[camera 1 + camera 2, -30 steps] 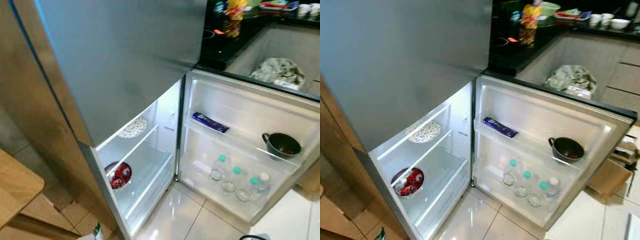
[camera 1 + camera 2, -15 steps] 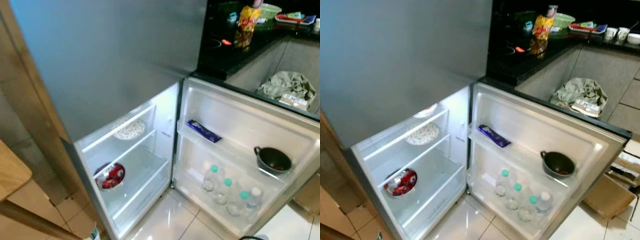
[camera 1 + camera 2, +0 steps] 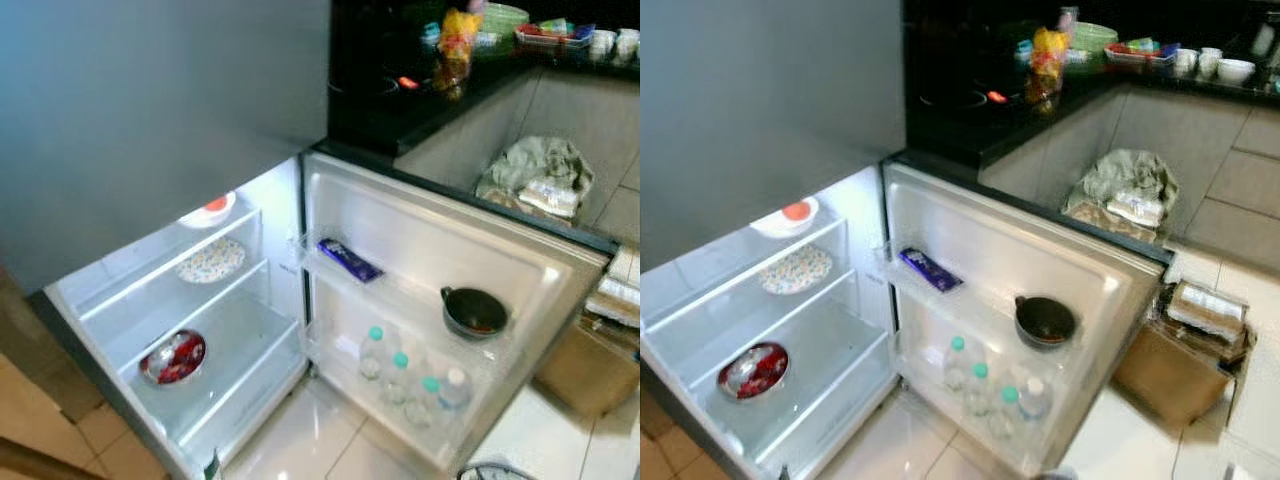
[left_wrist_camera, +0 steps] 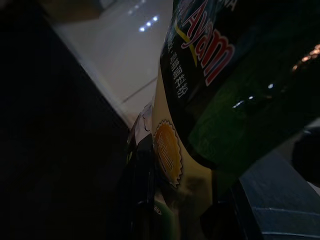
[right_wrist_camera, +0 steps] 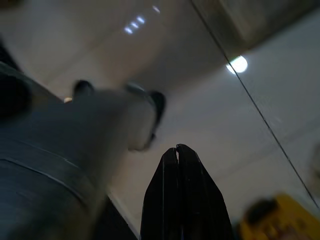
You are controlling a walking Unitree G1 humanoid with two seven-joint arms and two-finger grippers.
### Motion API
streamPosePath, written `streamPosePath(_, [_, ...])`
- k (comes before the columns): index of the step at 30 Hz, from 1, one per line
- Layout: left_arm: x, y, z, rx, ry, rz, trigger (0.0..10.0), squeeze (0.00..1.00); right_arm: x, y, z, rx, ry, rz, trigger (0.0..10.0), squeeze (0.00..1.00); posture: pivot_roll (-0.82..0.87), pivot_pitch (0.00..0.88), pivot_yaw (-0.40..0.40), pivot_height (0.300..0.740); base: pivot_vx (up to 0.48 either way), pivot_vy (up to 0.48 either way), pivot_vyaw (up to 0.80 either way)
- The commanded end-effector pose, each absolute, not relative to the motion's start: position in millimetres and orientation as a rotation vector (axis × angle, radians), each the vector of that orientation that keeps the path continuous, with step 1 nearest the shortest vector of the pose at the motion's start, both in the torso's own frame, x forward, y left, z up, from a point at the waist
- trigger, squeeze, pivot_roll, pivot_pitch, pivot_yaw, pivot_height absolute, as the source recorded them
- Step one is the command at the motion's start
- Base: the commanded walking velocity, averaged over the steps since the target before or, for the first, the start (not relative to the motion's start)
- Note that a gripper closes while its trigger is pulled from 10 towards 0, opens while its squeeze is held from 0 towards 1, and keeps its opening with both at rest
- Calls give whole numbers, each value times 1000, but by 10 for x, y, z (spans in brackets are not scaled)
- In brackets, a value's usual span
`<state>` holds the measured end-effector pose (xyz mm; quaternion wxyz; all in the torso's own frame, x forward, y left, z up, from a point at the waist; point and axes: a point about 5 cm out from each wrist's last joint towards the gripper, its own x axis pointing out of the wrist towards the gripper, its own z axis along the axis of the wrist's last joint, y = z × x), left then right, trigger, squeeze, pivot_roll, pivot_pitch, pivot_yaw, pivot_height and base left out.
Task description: Restocking fridge
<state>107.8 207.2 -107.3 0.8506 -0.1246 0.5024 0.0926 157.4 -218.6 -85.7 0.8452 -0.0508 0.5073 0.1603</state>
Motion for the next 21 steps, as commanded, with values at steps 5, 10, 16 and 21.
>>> streamPosePath(5, [1065, 2074, -1076, -255, 1064, 181, 10000, 0, 1915, -1947, -667, -115, 910, 614, 10000, 0, -96, 0, -4, 740, 0, 0, 0])
streamPosePath(10, [1067, 2052, -1079, -245, 1070, 166, 10000, 0, 2121, -1695, -473, -68, 781, 891, 10000, 0, -108, 0, 2, 740, 0, 0, 0])
streamPosePath(16, [1103, 2051, -1071, -233, 1069, 155, 10000, 0, 2372, -1517, -191, -87, 634, 1129, 10000, 0, -106, 0, 1, 740, 0, 0, 0])
streamPosePath(21, [1105, 2049, -1071, -229, 1071, 150, 10000, 0, 2628, -1581, -51, -197, 542, 964, 10000, 0, -108, 0, 6, 740, 0, 0, 0])
